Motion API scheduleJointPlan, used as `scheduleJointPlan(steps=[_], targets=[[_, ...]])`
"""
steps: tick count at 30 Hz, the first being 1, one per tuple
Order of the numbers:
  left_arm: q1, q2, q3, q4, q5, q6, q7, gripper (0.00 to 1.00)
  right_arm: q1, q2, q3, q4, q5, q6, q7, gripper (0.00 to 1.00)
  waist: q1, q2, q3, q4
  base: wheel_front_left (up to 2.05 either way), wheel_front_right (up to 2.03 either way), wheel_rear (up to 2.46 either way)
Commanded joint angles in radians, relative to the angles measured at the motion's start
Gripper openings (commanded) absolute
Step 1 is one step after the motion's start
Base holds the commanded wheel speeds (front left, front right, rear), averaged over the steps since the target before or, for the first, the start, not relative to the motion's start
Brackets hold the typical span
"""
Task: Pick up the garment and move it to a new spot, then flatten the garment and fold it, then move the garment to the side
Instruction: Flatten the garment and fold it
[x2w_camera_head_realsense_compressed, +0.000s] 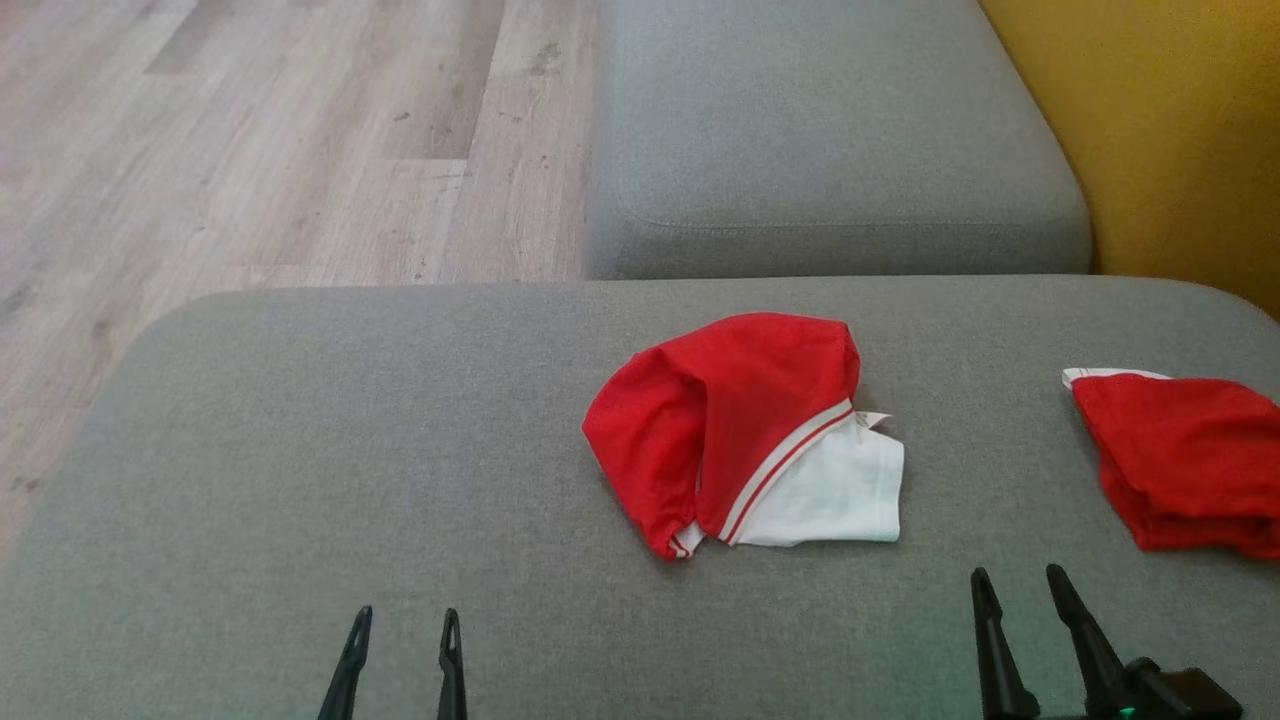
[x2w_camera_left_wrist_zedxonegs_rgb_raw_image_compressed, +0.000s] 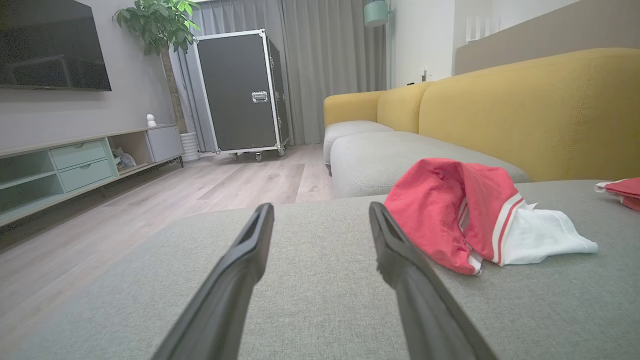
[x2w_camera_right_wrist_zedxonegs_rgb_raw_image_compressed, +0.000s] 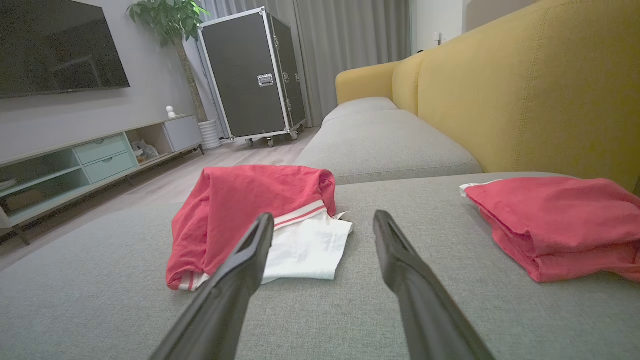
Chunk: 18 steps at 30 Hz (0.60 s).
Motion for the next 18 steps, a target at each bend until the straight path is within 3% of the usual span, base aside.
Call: scheduleJointPlan(steps=[1, 5, 18], targets=[[-0.035, -0.014, 0.028, -0.032, 0.011, 0.000, -0.010, 1.00, -0.045, -0.007, 0.020, -0.032, 0.003, -0.001, -0.011, 1.00, 0.0000, -0.0001, 0.003, -0.003, 0.00, 0.00, 0.00], [-0.054, -0.016, 0.011, -0.015, 0.010, -0.022, -0.010, 1.00, -0.053, -0.007, 0.024, -0.040, -0.002, -0.001, -0.011, 1.00, 0.0000, -0.0001, 0.025, -0.018, 0.00, 0.00, 0.00], [-0.353, -0.028, -0.171, 0.181, 0.044, -0.188, -0.010, 1.00, -0.123, -0.019, 0.055, -0.068, -0.047, -0.001, -0.011, 1.00, 0.0000, -0.0001, 0.222, -0.101, 0.00, 0.00, 0.00]])
